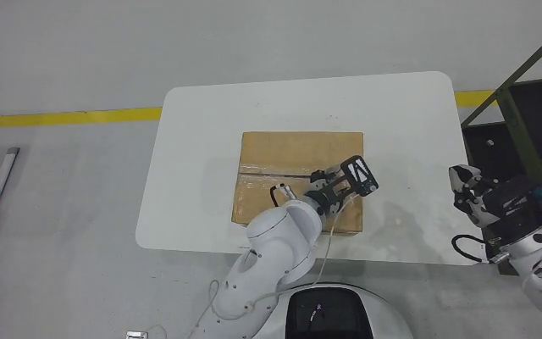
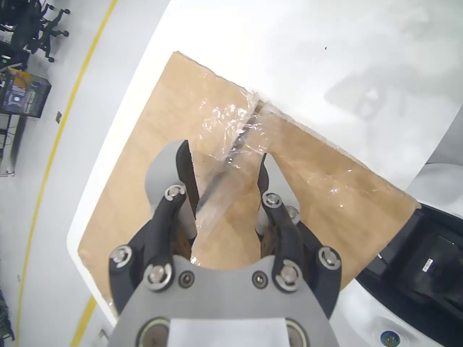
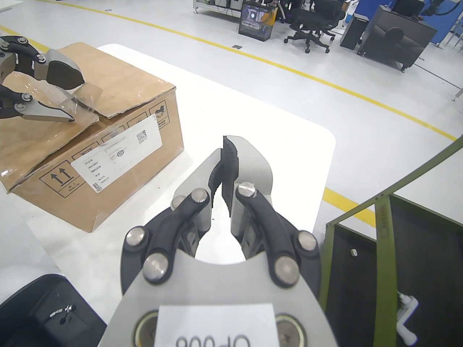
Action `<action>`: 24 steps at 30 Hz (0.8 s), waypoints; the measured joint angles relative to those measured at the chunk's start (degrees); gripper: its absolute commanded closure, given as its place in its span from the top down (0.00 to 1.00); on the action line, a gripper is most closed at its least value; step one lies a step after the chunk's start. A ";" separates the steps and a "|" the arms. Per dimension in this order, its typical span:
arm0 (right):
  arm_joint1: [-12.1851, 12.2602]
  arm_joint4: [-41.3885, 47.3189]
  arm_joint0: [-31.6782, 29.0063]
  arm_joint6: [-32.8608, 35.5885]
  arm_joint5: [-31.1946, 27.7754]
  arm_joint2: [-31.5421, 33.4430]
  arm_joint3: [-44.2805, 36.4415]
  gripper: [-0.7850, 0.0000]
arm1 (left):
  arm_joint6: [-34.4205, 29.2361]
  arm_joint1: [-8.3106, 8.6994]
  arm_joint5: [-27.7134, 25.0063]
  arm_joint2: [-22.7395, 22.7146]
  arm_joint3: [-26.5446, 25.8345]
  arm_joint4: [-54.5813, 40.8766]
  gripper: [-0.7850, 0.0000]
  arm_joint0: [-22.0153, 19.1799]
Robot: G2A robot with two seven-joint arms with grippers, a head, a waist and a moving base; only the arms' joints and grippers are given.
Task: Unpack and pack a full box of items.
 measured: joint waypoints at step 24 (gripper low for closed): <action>-0.40 -0.09 0.87 1.18 0.46 -2.03 -0.27 0.00 | 2.62 0.91 4.28 -7.80 -8.06 4.88 0.00 2.96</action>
